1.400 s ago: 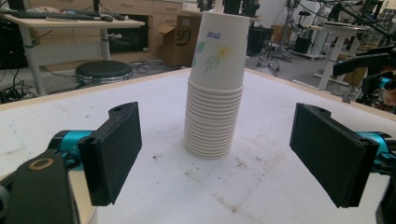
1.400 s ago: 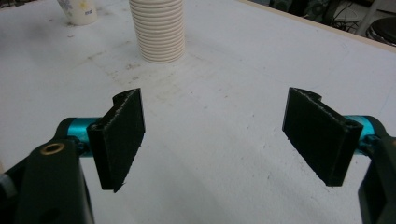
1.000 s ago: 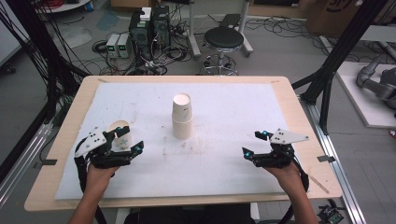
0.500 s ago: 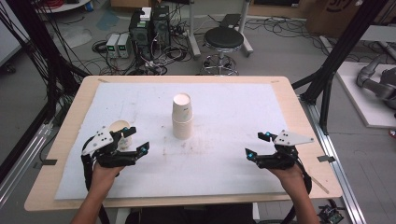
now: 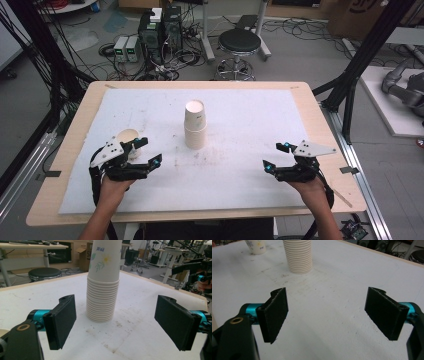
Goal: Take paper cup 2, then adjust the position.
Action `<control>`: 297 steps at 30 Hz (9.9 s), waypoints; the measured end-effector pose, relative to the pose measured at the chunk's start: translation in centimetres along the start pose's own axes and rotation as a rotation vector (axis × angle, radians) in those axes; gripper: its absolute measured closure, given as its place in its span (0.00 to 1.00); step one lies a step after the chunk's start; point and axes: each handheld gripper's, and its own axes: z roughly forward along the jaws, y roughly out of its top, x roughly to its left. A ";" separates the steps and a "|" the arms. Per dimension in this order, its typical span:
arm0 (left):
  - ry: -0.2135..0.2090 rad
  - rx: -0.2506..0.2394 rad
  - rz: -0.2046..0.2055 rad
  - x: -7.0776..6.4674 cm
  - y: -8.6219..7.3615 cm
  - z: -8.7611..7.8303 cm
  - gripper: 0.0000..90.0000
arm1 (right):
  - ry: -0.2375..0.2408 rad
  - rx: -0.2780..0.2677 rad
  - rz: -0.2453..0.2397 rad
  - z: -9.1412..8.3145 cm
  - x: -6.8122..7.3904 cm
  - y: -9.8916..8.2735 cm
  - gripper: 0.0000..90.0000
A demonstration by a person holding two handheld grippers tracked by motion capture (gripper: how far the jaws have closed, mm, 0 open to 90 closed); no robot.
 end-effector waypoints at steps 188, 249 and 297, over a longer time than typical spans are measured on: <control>-0.485 0.162 0.094 -7.6 6.3 12.7 0.38 | 0.273 -0.061 -0.078 1.4 3.6 2.2 0.21; -0.668 0.159 0.113 -9.3 5.4 13.3 0.40 | 0.508 -0.031 -0.151 6.1 6.9 3.5 0.40; -0.590 0.495 0.254 -9.1 5.9 13.2 0.19 | 0.482 0.421 -0.428 8.0 8.1 7.4 0.41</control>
